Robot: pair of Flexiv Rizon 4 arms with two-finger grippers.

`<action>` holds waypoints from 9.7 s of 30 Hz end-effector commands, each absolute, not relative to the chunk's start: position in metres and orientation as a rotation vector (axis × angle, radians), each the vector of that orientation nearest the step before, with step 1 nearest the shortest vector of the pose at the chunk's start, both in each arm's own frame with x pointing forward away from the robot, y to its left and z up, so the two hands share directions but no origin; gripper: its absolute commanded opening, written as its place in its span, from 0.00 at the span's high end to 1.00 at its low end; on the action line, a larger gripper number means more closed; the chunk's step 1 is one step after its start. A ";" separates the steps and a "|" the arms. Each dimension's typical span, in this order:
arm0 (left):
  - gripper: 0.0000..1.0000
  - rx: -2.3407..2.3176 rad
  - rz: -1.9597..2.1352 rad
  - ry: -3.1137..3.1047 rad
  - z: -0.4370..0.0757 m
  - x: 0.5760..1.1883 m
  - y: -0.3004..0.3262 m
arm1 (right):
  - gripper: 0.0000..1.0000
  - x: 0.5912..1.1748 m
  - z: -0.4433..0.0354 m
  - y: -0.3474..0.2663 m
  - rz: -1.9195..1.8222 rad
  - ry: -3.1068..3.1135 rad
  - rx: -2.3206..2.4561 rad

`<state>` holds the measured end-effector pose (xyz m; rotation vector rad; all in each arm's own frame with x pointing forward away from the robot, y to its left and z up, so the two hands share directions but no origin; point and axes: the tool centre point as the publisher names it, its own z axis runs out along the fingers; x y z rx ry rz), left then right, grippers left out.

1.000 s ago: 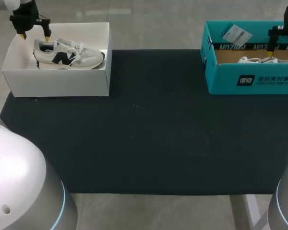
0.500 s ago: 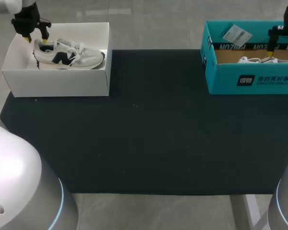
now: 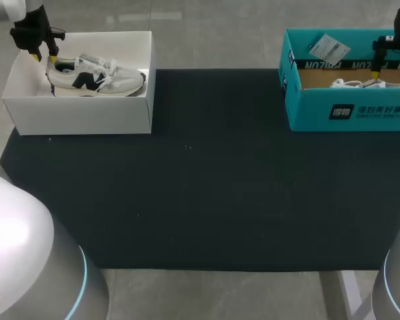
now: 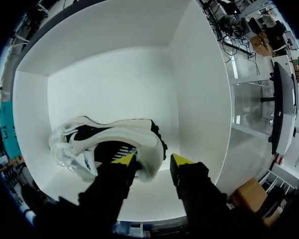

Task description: Take the shoe out of the shoebox, open the shoe tongue, remove and reinsert the insole, then place the shoe into the shoebox

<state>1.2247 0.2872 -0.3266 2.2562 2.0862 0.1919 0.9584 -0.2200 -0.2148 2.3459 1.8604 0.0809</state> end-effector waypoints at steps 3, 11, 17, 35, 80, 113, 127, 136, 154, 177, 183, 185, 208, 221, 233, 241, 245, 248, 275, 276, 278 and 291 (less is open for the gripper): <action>0.55 2.263 0.133 2.094 -0.335 1.243 0.294 | 0.00 0.958 -0.215 -0.220 0.083 1.858 2.346; 0.51 2.280 0.094 2.089 -0.346 1.251 0.291 | 0.00 0.958 -0.215 -0.220 0.083 1.858 2.346; 0.50 2.284 0.038 2.100 -0.355 1.253 0.289 | 0.00 0.958 -0.215 -0.220 0.083 1.858 2.346; 0.51 2.297 -0.056 2.140 -0.378 1.257 0.299 | 0.00 0.958 -0.215 -0.220 0.083 1.858 2.346; 1.00 2.312 -0.032 2.181 -0.290 1.234 0.304 | 0.00 0.958 -0.215 -0.220 0.083 1.858 2.346; 1.00 2.236 0.186 2.089 -0.222 1.217 0.305 | 0.00 0.958 -0.215 -0.220 0.083 1.858 2.346; 1.00 2.279 0.294 2.099 -0.204 1.171 0.275 | 0.00 0.958 -0.215 -0.220 0.083 1.858 2.346; 1.00 2.266 0.329 2.097 -0.191 1.128 0.245 | 0.00 0.958 -0.215 -0.220 0.083 1.858 2.346; 1.00 2.206 0.331 2.064 -0.169 1.050 0.188 | 0.00 0.958 -0.215 -0.220 0.083 1.858 2.346; 1.00 2.251 0.311 2.007 -0.170 0.992 0.156 | 0.00 0.958 -0.215 -0.220 0.083 1.858 2.346; 1.00 2.251 0.311 2.007 -0.170 0.992 0.156 | 0.00 0.958 -0.215 -0.220 0.083 1.858 2.346; 1.00 2.251 0.311 2.007 -0.170 0.992 0.156 | 0.00 0.958 -0.215 -0.220 0.083 1.858 2.346; 1.00 2.205 0.329 2.113 -0.161 0.947 0.065 | 0.00 0.958 -0.215 -0.220 0.083 1.858 2.346; 1.00 2.205 0.324 2.097 -0.159 0.905 -0.007 | 0.00 0.958 -0.215 -0.220 0.083 1.858 2.346; 1.00 2.089 0.361 2.176 -0.162 0.877 -0.053 | 0.00 0.958 -0.215 -0.220 0.083 1.858 2.346; 1.00 2.079 0.340 2.190 -0.167 0.869 -0.065 | 0.00 0.958 -0.215 -0.220 0.083 1.858 2.346; 1.00 2.079 0.340 2.190 -0.167 0.869 -0.065 | 0.00 0.958 -0.215 -0.220 0.083 1.858 2.346; 1.00 2.079 0.340 2.190 -0.167 0.869 -0.065 | 0.00 0.958 -0.215 -0.220 0.083 1.858 2.346; 1.00 2.046 0.595 2.265 -0.178 0.848 -0.099 | 0.00 0.958 -0.215 -0.220 0.083 1.858 2.346; 1.00 2.053 0.616 2.267 -0.182 0.845 -0.100 | 0.00 0.958 -0.215 -0.220 0.083 1.858 2.346; 1.00 2.084 0.595 2.270 -0.192 0.841 -0.102 | 0.00 0.958 -0.215 -0.220 0.083 1.858 2.346; 1.00 2.199 0.679 2.250 -0.259 0.819 -0.113 | 0.00 0.958 -0.215 -0.220 0.083 1.858 2.346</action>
